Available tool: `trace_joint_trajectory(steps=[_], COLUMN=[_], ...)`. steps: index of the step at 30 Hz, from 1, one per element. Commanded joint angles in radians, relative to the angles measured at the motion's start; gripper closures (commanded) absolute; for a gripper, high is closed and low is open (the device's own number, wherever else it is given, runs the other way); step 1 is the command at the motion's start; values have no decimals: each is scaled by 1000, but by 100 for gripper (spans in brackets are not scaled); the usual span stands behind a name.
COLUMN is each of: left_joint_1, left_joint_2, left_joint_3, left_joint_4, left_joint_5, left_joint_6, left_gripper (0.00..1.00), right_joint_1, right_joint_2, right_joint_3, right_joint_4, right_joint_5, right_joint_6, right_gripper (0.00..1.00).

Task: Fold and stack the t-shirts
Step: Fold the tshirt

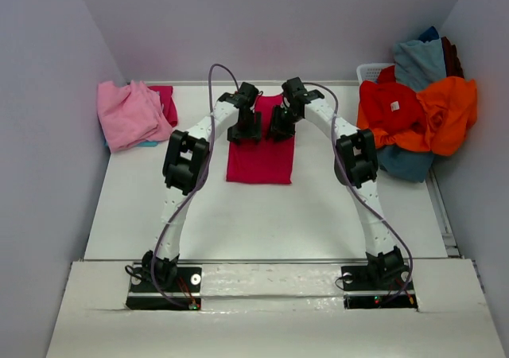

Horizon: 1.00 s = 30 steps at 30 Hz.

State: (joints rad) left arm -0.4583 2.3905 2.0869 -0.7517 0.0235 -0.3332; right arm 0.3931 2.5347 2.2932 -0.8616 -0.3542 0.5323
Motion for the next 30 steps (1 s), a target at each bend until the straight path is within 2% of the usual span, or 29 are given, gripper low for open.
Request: trace_joint_trajectory(steps=[1, 7, 10, 21, 30], left_joint_1=[-2, -2, -2, -2, -2], left_joint_2=[-25, 30, 32, -13, -7], left_joint_3=[19, 131, 127, 16, 77], left_joint_4=[-20, -38, -34, -15, -28], left_joint_5=[-66, -79, -74, -91, -109], left_joint_6=[16, 2, 2, 10, 13], left_gripper=[24, 24, 24, 24, 24], right_joint_1=[-5, -5, -5, -77, -97], right_joint_2=[19, -5, -13, 45, 64], right_joint_3=[66, 9, -1, 124, 140], right_joint_4=[1, 9, 16, 12, 16], right_joint_5=[27, 27, 40, 69, 44], right_joint_6=[8, -6, -12, 9, 17], right_gripper=[56, 56, 56, 56, 55])
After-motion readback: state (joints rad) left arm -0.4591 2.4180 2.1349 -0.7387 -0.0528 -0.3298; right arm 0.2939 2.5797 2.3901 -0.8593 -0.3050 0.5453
